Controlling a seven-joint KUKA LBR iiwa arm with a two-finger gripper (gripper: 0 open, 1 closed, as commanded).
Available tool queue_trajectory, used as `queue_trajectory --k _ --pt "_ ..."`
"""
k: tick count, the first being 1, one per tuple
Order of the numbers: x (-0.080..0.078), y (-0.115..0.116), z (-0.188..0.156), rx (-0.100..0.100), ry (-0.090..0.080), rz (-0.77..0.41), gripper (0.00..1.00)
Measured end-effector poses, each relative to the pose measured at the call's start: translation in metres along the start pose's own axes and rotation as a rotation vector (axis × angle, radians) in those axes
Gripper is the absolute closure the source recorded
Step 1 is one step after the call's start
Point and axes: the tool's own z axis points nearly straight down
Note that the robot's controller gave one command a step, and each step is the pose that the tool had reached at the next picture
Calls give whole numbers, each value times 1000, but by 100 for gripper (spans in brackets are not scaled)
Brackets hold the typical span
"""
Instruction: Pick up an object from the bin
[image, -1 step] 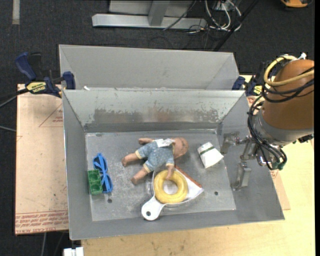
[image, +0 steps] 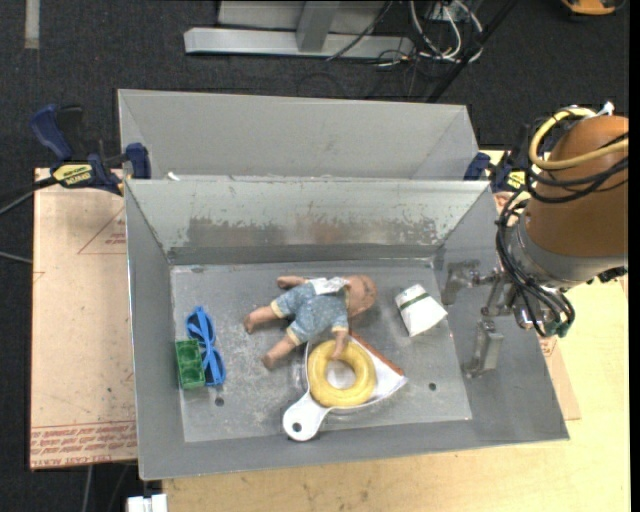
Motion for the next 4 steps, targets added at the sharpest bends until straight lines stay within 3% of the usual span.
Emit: queue_trajectory --k 1,2,3,4 --pt "10 30 44 0 -1 -73 0" --pt "3 34 105 0 -4 -251 0" --pt "19 42 161 0 -6 -290 0" --pt "22 95 157 -1 -6 -439 100"
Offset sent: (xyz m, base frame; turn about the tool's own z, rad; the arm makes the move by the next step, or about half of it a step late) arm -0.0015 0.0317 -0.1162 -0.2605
